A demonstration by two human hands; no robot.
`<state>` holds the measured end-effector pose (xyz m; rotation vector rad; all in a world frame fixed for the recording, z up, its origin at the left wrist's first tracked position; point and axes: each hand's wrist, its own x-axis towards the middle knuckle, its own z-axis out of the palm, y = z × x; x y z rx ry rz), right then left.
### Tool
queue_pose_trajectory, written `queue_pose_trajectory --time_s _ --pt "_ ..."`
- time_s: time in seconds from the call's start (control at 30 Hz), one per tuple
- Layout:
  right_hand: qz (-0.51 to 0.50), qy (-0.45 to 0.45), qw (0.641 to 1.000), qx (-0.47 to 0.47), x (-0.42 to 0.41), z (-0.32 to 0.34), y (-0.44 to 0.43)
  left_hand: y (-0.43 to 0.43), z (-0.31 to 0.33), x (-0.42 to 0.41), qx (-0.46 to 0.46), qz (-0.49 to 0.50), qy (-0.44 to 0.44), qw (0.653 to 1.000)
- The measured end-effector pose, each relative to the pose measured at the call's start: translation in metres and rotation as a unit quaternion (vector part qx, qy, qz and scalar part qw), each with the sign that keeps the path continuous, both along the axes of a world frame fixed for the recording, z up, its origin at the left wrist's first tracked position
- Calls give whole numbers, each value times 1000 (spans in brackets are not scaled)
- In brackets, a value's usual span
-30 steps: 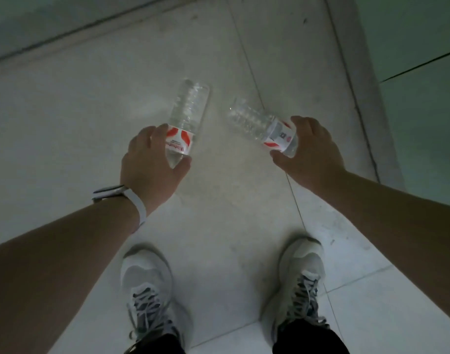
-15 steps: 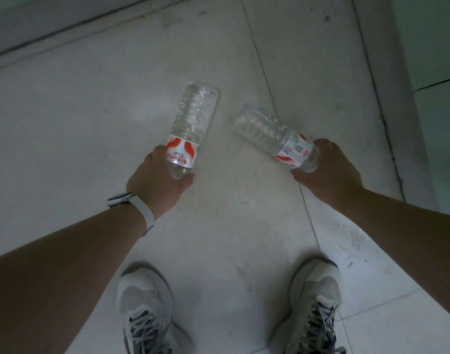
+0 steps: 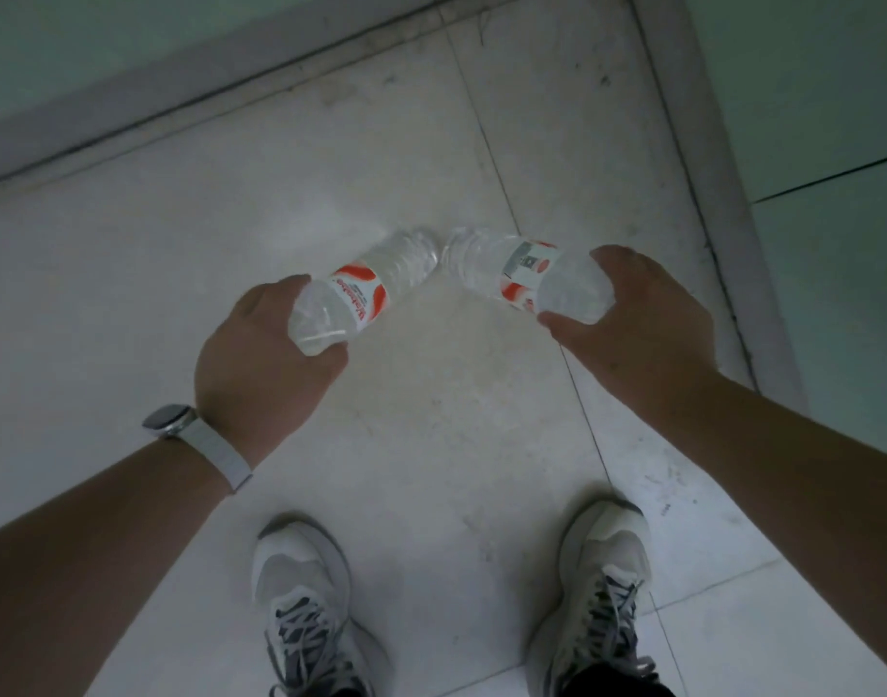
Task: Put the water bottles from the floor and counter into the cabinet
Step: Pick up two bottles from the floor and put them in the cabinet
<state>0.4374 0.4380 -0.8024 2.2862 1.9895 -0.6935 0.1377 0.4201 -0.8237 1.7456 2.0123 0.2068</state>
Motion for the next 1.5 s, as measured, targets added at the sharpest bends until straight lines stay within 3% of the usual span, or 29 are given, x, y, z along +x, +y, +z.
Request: queue_pose_trajectory --time_s 0.17,0.43,0.57,0.87,1.07,1.5 --pt "-23 87 995 54 -16 7 28 19 20 5 44 -24 -42 998" --pt "-128 316 937 75 -38 -27 55 54 -10 43 39 52 -261 963" --pt "-75 328 937 93 -54 -47 52 57 -25 53 16 29 -261 965" --pt "-103 283 951 69 -65 -35 49 44 -11 45 -6 75 -239 968" --pt "-80 253 963 52 -71 41 30 17 56 27 -19 106 -241 965" --pt "-46 280 959 -7 -96 337 26 -12 348 -15 30 215 -239 947"
